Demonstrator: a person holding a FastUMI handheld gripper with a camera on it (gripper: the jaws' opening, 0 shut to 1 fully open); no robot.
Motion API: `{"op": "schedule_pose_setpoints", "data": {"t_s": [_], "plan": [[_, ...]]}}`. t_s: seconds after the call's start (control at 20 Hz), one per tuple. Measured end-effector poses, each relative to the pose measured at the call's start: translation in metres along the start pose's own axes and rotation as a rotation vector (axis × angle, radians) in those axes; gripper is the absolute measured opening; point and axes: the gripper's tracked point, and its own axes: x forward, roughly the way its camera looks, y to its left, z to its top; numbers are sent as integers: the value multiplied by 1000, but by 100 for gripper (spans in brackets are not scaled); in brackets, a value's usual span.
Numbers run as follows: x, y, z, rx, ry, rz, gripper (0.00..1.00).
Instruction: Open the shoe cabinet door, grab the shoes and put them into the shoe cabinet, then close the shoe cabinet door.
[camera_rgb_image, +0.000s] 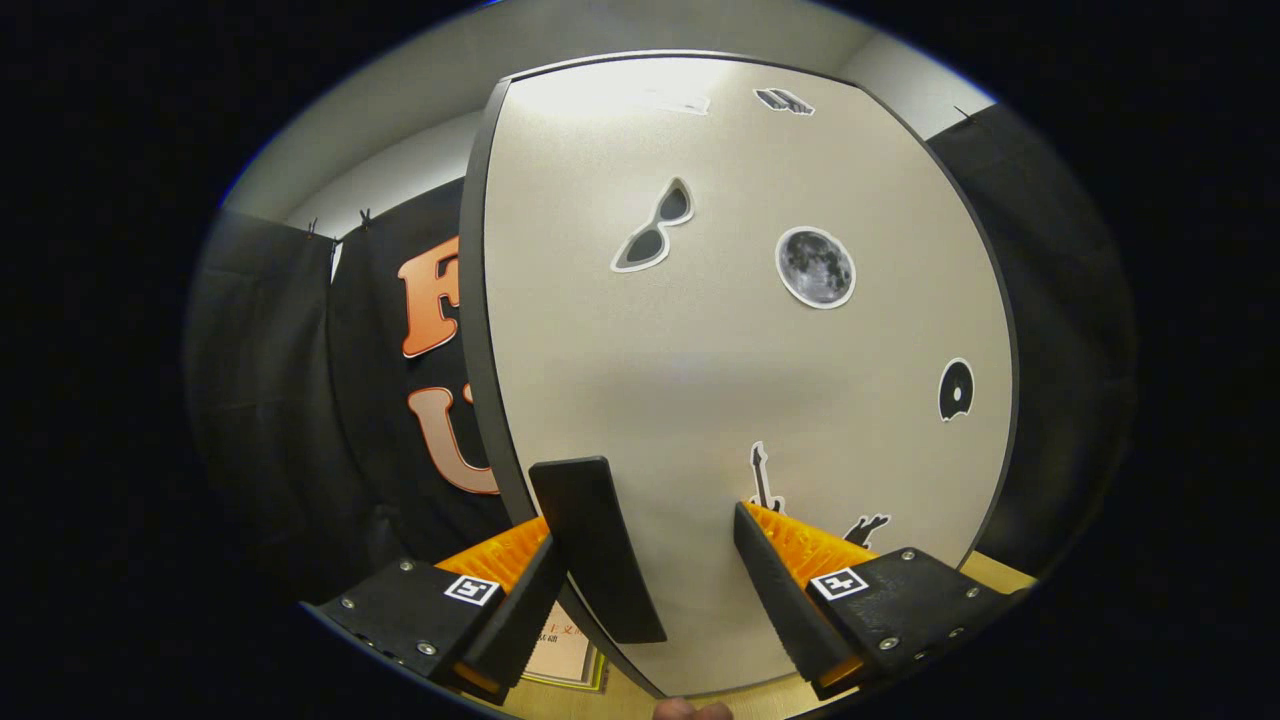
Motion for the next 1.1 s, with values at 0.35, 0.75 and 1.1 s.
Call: {"op": "schedule_pose_setpoints", "data": {"t_s": [0.35,0.75,1.1], "plan": [[-33,1,4,39,2,20,96],[-128,-20,9,-4,8,18,95],[-236,-49,25,-30,-2,20,95]]}}
